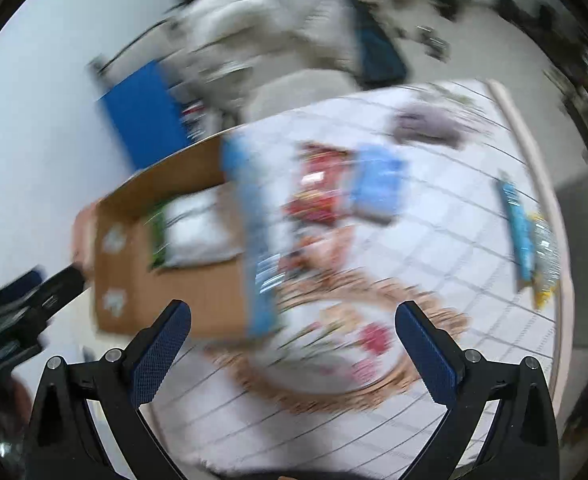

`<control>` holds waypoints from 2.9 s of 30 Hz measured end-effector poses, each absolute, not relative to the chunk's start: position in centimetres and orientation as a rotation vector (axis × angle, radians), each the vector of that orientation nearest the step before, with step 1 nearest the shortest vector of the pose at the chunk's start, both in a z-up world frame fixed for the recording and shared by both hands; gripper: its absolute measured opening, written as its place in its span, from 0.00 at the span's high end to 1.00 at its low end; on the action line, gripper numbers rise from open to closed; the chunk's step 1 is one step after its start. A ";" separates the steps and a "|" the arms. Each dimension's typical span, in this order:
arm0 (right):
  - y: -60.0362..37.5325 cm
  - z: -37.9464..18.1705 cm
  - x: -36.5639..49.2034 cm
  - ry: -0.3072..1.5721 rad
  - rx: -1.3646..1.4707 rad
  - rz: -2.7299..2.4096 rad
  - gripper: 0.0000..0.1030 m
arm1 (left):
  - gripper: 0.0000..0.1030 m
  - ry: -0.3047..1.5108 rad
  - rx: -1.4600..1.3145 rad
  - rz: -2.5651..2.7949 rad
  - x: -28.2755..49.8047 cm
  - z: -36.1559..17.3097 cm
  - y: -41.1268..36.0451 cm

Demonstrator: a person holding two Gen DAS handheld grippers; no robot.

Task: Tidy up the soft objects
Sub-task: 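Grasp the red-orange snack bag with the left gripper while the right grasps the blue milk pouch, then place both held packs into the box beside the green bag and release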

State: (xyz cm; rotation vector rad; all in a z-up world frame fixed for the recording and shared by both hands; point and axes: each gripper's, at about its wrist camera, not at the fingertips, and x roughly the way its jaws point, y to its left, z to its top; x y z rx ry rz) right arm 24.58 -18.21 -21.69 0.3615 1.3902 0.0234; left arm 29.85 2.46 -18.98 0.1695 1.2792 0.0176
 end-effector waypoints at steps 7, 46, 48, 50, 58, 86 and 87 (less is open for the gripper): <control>-24.1 -34.4 34.6 1.558 0.547 -0.087 0.01 | 0.00 1.393 0.407 0.029 40.6 -26.7 -6.2; -27.5 -39.7 35.0 1.698 0.381 -0.106 0.66 | 0.60 1.680 0.220 -0.144 42.0 -38.2 -11.5; -26.3 -36.7 34.7 1.645 0.361 -0.065 0.66 | 0.60 1.636 0.156 -0.190 40.4 -34.8 -10.6; -25.3 -34.3 33.9 1.606 0.349 -0.027 0.66 | 0.60 1.578 0.078 -0.241 38.4 -30.8 -9.1; -17.0 -25.0 30.2 1.500 0.339 0.192 0.66 | 0.60 1.444 0.044 -0.215 32.9 -20.9 3.4; 13.6 -35.6 26.7 1.797 0.145 0.470 0.56 | 0.57 1.925 -0.022 0.063 30.8 -39.6 24.8; 13.8 -35.7 26.8 1.805 0.130 0.469 0.46 | 0.57 1.933 -0.019 0.058 31.0 -39.8 24.8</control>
